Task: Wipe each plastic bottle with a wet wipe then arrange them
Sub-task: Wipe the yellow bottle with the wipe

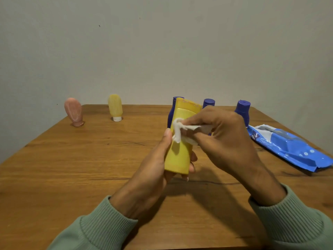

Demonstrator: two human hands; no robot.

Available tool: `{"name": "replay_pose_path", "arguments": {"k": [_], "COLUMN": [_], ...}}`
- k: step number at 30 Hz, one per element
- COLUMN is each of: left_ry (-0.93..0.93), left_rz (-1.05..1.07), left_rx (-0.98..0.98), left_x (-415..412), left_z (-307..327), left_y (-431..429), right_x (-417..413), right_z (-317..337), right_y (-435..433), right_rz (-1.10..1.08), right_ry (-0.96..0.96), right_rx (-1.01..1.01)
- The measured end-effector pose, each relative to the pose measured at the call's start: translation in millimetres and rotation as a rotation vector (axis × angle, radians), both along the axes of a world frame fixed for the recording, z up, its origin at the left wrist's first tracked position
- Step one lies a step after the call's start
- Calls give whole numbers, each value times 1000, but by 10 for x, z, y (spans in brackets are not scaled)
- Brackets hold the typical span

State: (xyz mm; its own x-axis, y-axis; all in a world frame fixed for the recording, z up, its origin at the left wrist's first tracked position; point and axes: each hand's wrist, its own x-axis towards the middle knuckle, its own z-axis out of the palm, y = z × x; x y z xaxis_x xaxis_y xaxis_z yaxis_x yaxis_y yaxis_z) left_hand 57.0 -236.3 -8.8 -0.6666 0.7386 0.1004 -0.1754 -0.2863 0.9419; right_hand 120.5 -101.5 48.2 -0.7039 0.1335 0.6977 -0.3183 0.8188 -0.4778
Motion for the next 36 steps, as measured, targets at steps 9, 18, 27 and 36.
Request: {"name": "replay_pose_path", "arguments": {"k": [9, 18, 27, 36], "left_ry": [-7, -368, -319, -103], "left_rz": [25, 91, 104, 101], "left_rx": [-44, 127, 113, 54], "left_x": [40, -66, -23, -29], "left_z": [2, 52, 49, 16], "left_y": [16, 14, 14, 13], "right_x": [-7, 37, 52, 16], "right_z": [-12, 14, 44, -52], "right_y": [19, -159, -148, -127], "right_rz": [-63, 132, 82, -28], "right_ry": [56, -345, -342, -53], "right_rx": [-67, 101, 54, 34]}}
